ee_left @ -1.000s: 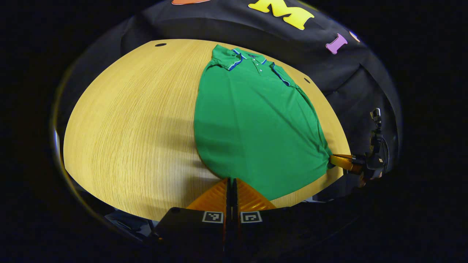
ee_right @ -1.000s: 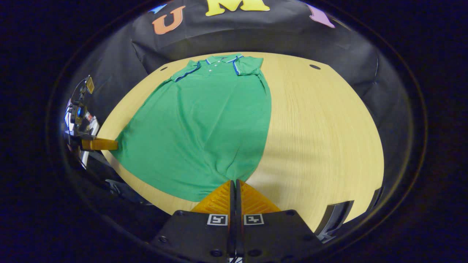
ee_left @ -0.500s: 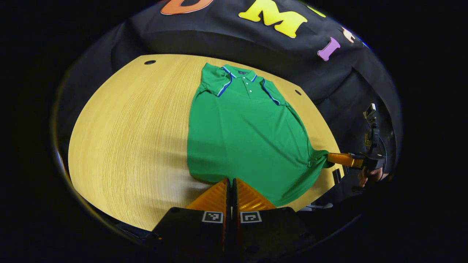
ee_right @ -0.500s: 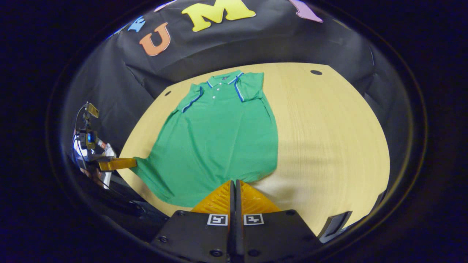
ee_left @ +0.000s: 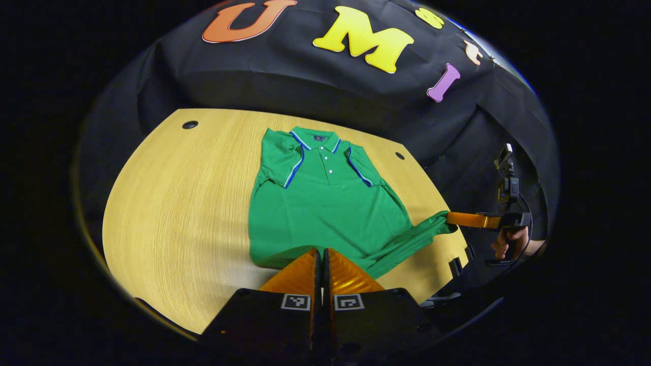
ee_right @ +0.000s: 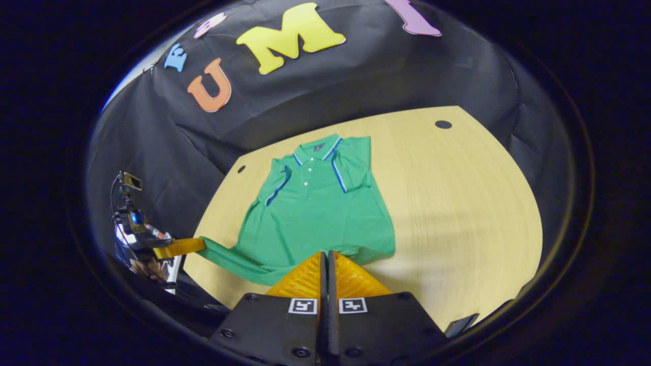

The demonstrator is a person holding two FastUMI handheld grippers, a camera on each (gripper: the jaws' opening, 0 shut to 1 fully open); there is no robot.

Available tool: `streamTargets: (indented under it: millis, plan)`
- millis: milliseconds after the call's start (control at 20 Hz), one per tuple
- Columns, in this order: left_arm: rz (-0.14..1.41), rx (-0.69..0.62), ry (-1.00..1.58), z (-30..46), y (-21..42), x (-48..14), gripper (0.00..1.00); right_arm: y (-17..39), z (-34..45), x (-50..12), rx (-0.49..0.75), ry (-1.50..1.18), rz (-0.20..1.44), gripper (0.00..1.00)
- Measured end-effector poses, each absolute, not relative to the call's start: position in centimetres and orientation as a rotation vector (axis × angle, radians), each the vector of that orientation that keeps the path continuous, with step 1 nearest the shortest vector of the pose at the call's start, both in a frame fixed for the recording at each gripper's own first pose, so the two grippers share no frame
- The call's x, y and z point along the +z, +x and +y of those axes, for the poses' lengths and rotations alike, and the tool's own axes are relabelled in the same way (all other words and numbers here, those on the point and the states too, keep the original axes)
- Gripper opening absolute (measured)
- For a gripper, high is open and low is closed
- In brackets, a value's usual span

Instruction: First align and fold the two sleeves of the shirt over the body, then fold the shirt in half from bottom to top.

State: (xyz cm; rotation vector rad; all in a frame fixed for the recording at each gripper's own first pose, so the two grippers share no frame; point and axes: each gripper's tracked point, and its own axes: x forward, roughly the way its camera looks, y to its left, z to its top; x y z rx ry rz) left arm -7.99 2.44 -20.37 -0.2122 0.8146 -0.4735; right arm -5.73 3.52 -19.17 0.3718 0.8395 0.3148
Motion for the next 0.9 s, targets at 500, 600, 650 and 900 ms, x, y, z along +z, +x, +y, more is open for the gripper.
streamTargets:
  millis: [500,600,650,900]
  plan:
    - [0.640,-0.465,-0.194,3.4,2.7,-14.1,0.03,4.0,4.0,-12.4,0.346,0.389,0.721,0.01]
    - [0.615,-0.454,-0.187,3.8,5.3,-13.1,0.03,6.3,4.1,-11.4,0.345,0.385,0.700,0.01]
    - [0.603,-0.447,-0.184,3.7,6.8,-12.8,0.03,7.6,4.2,-11.0,0.343,0.384,0.691,0.01]
    - [0.566,-0.402,-0.209,4.3,13.4,-11.5,0.03,13.6,4.0,-9.9,0.325,0.392,0.658,0.01]
